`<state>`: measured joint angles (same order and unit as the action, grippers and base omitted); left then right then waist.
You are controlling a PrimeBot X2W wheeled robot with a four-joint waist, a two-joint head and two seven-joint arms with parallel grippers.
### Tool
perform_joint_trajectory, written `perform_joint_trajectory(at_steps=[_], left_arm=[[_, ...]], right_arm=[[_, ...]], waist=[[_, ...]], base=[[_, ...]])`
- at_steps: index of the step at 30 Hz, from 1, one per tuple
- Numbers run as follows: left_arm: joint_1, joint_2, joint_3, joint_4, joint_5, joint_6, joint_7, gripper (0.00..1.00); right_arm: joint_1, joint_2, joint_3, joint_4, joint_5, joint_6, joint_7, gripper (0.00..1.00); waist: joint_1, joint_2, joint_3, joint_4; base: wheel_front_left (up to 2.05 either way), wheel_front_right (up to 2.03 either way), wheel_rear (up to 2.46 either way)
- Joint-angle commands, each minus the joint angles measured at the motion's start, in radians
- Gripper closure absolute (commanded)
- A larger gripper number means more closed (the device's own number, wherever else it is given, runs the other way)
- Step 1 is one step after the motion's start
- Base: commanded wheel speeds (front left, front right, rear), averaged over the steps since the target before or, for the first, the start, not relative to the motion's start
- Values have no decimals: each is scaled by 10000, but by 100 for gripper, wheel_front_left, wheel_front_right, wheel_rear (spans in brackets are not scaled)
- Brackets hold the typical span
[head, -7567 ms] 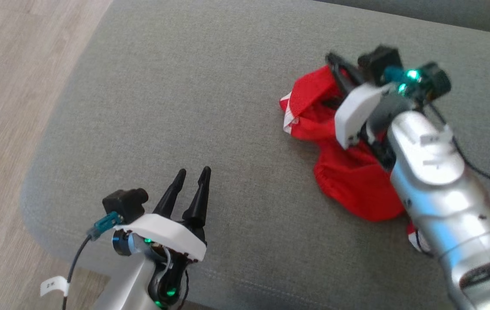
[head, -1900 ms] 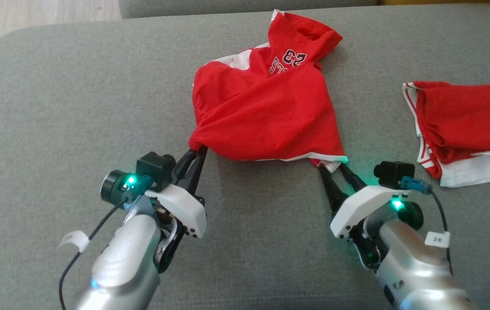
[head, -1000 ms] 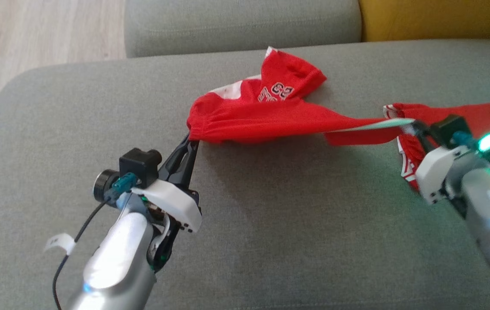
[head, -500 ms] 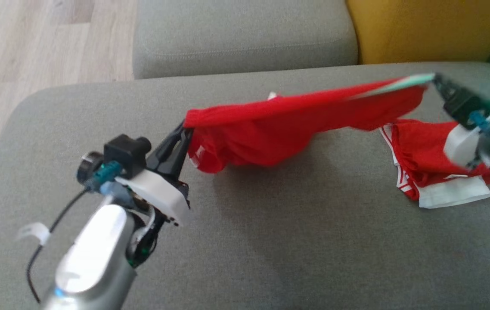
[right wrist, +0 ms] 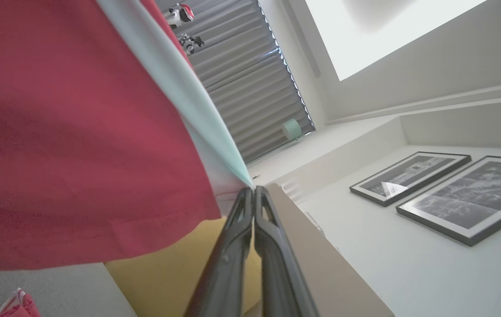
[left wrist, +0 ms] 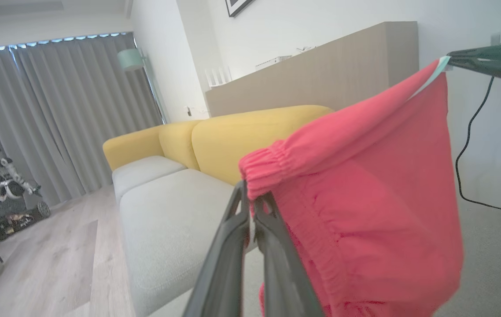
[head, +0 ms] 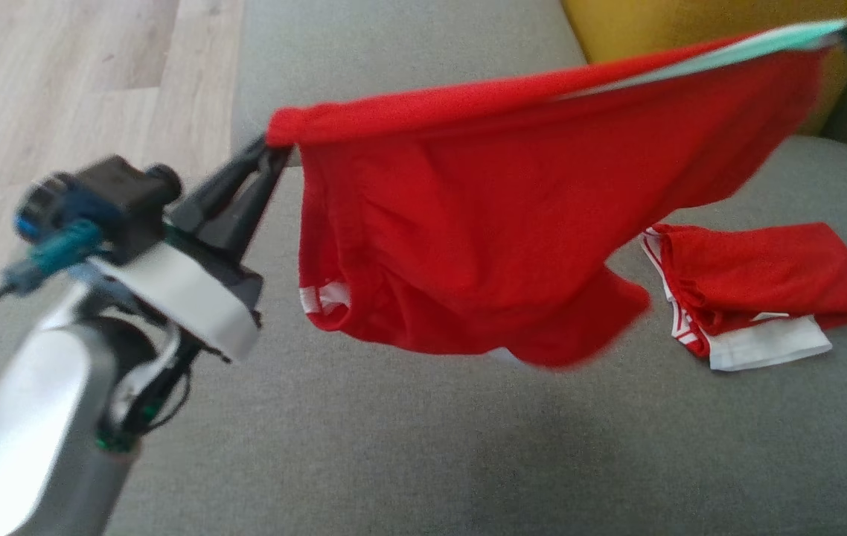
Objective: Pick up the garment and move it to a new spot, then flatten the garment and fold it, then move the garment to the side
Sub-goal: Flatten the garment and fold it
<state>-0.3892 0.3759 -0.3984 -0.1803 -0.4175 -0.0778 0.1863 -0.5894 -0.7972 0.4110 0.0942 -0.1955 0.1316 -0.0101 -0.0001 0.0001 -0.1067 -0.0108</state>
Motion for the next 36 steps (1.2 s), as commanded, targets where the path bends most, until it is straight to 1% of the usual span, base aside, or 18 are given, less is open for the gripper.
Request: perform_joint_trajectory(at_steps=[1, 4, 6, 9, 11, 12, 13, 14, 17, 20, 23, 24, 26, 28, 31, 36], left_arm=[[-525, 533, 709, -674, -69, 132, 307, 100], [-765, 749, 968, -1320, -363, 203, 916, 100], [-1097, 878, 1075, -1322, -517, 150, 1199, 100], [-1844, 814, 1027, -765, -869, -36, 1438, 100], [-2612, 722, 1006, -194, -1117, -166, 1513, 100], [-3079, 686, 1002, 181, -1191, -229, 1484, 100], [-3585, 655, 1004, 605, -1216, -282, 1401, 100], [-4645, 570, 968, 1570, -1170, -368, 1081, 100], [-6224, 432, 865, 3138, -953, -445, 387, 100], [-7674, 266, 829, 4633, -674, -475, -502, 100], [-8751, 72, 851, 5912, -450, -486, -1473, 100], [-8751, 72, 851, 5912, -450, -486, -1473, 100], [-9208, -15, 777, 6617, -328, -495, -2064, 100], [-9403, -147, 663, 7253, -300, -504, -2595, 100], [-9246, -350, 225, 8043, -359, -519, -3135, 100], [-8247, -506, -1008, 8835, -738, -526, -3838, 100]], right_arm=[[105, -719, -360, -929, 349, -9, 641, 100], [360, -1362, -703, -2400, 976, -9, 1790, 100], [341, -1586, -748, -2907, 1390, -9, 2363, 100], [-73, -1695, -334, -3132, 1920, -9, 2794, 100], [-753, -1737, 203, -2986, 2165, -9, 2867, 100], [-1259, -1618, 465, -2781, 2298, -9, 2823, 100], [-1831, -1505, 770, -2474, 2365, -9, 2793, 100], [-3150, -1200, 1510, -1667, 2370, -9, 2673, 100], [-5290, -409, 2510, -18, 2353, -9, 2347, 100], [-7130, 464, 2895, 1714, 2175, -9, 1764, 100], [-8362, 1194, 2939, 3208, 1703, -9, 1024, 100], [-8362, 1194, 2939, 3208, 1703, -9, 1024, 100], [-8770, 1577, 2846, 4029, 1370, -9, 567, 100], [-8814, 1928, 2580, 4739, 1128, -9, 138, 100], [-8271, 2413, 2210, 5682, 952, -9, -395, 100], [-6842, 3167, 2082, 6937, 646, -9, -1049, 100]], waist=[[1, -1, 96, -10], [1, -1, 357, -36], [1, -1, 606, -33], [1, -1, 1094, -15], [1, -1, 1673, 7], [1, -1, 1969, 16], [1, -1, 2261, 29], [1, -1, 2780, 59], [1, -1, 3406, 108], [1, -1, 3845, 211], [1, -1, 4141, 348], [1, -1, 4141, 348], [1, -1, 4299, 436], [1, -1, 4420, 526], [1, -1, 4557, 601], [1, -1, 4744, 661]], base=[[0, 0, 0], [0, 0, 0], [0, 0, 0], [0, 0, 0], [0, 0, 0], [0, 0, 0], [0, 0, 0], [0, 0, 0], [0, 0, 0], [0, 0, 0], [0, 0, 0], [0, 0, 0], [0, 0, 0], [0, 0, 0], [0, 0, 0], [0, 0, 0]])
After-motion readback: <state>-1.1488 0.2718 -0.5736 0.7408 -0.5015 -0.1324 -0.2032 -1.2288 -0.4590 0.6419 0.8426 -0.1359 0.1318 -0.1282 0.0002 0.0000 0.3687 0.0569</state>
